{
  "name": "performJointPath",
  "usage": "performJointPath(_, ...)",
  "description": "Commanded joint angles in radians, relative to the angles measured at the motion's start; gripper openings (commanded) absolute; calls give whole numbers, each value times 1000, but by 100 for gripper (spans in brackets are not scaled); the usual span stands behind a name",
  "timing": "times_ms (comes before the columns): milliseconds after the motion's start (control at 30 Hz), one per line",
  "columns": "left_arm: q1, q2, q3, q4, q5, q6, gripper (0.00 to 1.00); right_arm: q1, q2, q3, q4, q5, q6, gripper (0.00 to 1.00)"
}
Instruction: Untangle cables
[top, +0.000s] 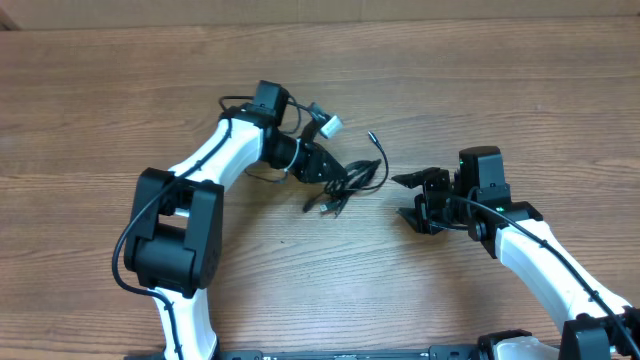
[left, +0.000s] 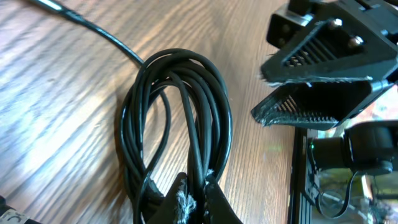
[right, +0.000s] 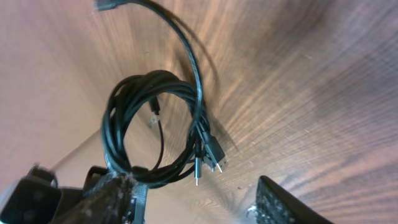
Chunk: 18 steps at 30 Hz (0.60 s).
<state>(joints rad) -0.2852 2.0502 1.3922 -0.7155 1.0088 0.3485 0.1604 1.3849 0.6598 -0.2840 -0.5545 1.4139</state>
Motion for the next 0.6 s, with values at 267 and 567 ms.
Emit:
performJointPath(267, 16, 6, 19, -2, -25, -42, 4, 2, -1, 16, 27, -7, -61, 58)
performJointPath(567, 4, 6, 19, -1, -22, -42, 4, 23, 0, 16, 84, 62, -54, 49)
